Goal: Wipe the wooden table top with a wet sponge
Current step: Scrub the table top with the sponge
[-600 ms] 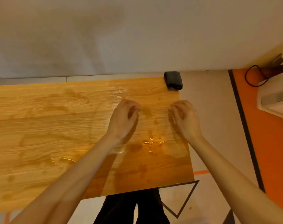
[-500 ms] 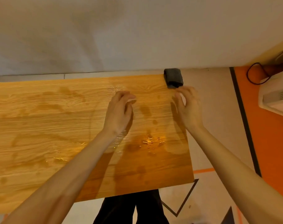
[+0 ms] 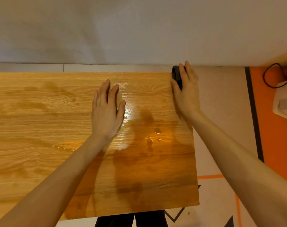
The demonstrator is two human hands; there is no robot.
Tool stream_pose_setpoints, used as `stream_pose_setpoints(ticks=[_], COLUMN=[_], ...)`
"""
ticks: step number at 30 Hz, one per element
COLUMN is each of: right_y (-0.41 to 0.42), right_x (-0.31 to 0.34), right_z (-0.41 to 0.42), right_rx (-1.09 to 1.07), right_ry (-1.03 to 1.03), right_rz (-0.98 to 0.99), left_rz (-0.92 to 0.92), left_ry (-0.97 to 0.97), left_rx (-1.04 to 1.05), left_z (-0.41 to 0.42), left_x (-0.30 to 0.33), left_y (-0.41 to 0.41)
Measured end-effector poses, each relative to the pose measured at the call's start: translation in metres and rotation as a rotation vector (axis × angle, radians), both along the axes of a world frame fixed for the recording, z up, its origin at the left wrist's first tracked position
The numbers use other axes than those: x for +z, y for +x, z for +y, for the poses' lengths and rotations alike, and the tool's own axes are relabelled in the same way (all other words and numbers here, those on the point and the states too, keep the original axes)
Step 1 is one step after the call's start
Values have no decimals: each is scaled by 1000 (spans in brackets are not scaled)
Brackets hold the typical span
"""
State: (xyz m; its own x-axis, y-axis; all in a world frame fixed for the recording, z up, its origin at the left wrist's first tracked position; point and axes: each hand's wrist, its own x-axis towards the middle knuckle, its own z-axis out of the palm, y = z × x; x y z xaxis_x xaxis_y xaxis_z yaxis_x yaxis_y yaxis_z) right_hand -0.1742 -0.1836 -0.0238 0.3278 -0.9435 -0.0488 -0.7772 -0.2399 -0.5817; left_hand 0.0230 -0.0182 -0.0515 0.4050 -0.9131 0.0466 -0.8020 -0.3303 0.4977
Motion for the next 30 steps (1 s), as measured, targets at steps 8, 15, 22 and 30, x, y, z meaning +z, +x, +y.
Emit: stream_pose_setpoints(ticks=[8, 15, 22, 30], right_y=[-6, -40, 17, -35], right_x=[-12, -6, -28, -14], right_z=[15, 87, -13, 103], right_rx=[21, 60, 45, 185], right_ry=[-111, -41, -164, -49], right_rz=[42, 33, 135, -67], left_rz=[-77, -101, -115, -92], left_ry=[-23, -30, 4, 21], left_rx=[32, 36, 22, 35], left_z=[-2, -2, -2, -2], left_x=[0, -1, 0, 1], left_y=[-5, -8, -5, -7])
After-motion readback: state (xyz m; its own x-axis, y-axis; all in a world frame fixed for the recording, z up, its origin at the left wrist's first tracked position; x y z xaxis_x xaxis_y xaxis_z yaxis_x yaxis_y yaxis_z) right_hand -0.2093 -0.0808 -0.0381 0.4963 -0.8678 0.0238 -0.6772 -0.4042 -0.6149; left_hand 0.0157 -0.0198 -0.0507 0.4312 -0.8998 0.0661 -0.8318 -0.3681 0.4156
